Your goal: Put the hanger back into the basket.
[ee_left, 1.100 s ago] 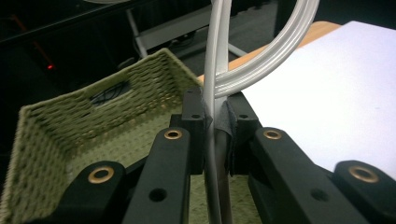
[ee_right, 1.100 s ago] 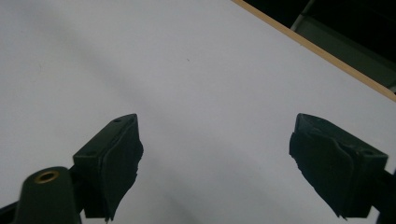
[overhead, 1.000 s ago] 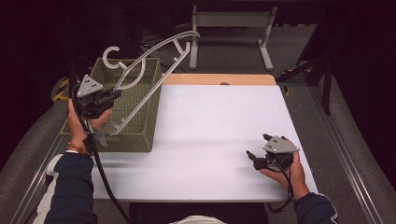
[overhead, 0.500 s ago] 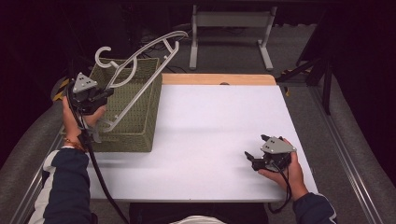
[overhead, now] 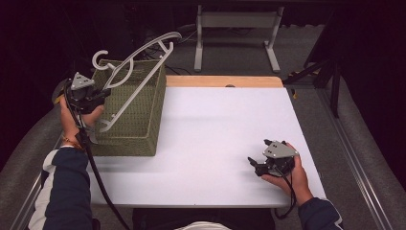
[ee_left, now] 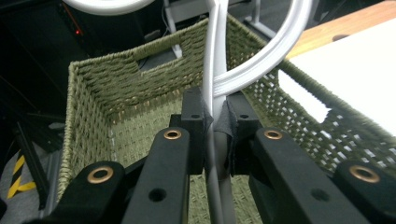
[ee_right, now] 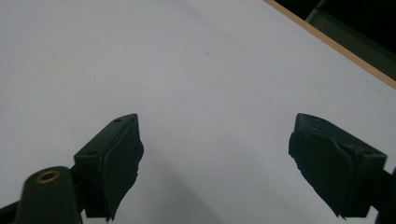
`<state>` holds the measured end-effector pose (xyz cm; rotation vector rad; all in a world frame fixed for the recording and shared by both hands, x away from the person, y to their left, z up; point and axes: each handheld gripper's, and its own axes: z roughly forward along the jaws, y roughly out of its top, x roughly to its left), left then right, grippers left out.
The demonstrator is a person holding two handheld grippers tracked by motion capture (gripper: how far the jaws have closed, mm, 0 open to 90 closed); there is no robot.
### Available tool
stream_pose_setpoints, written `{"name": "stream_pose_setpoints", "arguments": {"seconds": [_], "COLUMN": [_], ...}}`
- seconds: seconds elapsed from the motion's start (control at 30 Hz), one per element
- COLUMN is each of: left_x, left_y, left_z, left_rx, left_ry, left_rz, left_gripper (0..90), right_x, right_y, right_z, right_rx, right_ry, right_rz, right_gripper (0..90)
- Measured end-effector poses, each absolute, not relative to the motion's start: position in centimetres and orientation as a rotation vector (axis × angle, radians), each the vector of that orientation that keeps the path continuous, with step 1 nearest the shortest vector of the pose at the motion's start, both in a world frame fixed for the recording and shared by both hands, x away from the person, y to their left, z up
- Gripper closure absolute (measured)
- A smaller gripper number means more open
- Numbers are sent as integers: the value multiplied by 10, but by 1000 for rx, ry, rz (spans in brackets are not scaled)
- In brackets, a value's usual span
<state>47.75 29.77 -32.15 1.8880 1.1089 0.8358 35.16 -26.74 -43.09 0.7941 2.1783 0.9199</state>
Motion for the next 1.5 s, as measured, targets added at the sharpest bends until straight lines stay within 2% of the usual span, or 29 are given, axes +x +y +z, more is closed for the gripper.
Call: {"name": "stream_pose_setpoints", "arguments": {"seconds": [0.3, 0.4, 0.53, 0.57, 0.6, 0.63, 0.67, 0.87, 0.93, 1.1, 1.5], "left_x": [494, 498, 501, 502, 503, 505, 507, 504, 502, 496, 479], "left_y": [307, 308, 314, 316, 317, 317, 316, 320, 319, 310, 287], "left_z": [-331, -336, -344, -346, -347, -349, -351, -347, -345, -334, -321], "left_rx": [1960, 2035, 2056, 2056, 2071, 2117, 2171, 2080, 2059, 1978, 1885], "left_ry": [1182, 1220, 1268, 1291, 1305, 1332, 1360, 1346, 1312, 1253, 1083], "left_rz": [801, 842, 836, 842, 849, 834, 855, 851, 858, 888, 856], "left_gripper": [797, 788, 733, 658, 658, 538, 506, 448, 397, 377, 234], "right_x": [352, 352, 350, 349, 349, 349, 349, 349, 349, 350, 349], "right_y": [-265, -263, -262, -261, -261, -260, -260, -260, -260, -260, -261], "right_z": [-433, -434, -432, -432, -432, -432, -432, -432, -432, -433, -432], "right_rx": [782, 782, 763, 760, 760, 755, 755, 755, 755, 757, 757], "right_ry": [2199, 2202, 2200, 2197, 2197, 2200, 2202, 2204, 2206, 2212, 2199], "right_rz": [906, 907, 904, 903, 903, 902, 899, 895, 892, 886, 900], "right_gripper": [171, 172, 185, 184, 184, 183, 183, 183, 183, 184, 185]}}
